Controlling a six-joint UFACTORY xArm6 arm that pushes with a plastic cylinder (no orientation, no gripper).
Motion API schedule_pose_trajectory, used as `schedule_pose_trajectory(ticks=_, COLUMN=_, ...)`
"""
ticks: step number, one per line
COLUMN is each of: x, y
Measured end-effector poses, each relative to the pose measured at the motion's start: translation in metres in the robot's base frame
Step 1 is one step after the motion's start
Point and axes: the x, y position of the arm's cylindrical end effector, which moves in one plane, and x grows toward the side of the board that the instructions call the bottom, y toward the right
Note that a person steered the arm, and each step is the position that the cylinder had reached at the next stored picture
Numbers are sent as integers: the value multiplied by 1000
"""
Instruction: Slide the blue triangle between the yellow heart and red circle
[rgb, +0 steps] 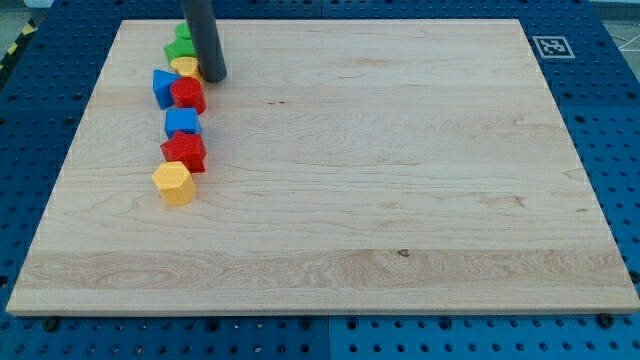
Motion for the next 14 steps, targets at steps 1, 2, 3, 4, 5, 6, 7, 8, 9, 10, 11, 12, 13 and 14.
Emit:
schedule_pose_trajectory(ticks=1, x=-21, y=9)
schedule_pose_trajectory(ticks=2, x=-70, y=18)
schedule_pose_trajectory(ticks=3, x=-118, y=14)
schedule_pose_trajectory(ticks=4, x=-119, y=-1)
schedule_pose_trajectory(ticks=5, x=-120, y=-40)
schedule_pose_trajectory(ticks=6, x=-119, y=-73)
schedule_pose_trajectory(ticks=7, x=-110, y=-89)
schedule_pose_trajectory(ticks=8, x=-86, y=-95)
schedule_pose_trajectory(ticks=9, x=-58, y=-95)
schedule_pose_trajectory(ticks=10, x=-31, y=-95)
schedule_pose_trajectory(ticks=11, x=-1, y=-95)
schedule_pose_trajectory(ticks=12, x=22, y=-95)
schedule_pose_trajectory(ticks=13, x=26, y=-95)
schedule_pose_trajectory(ticks=14, x=26, y=-95)
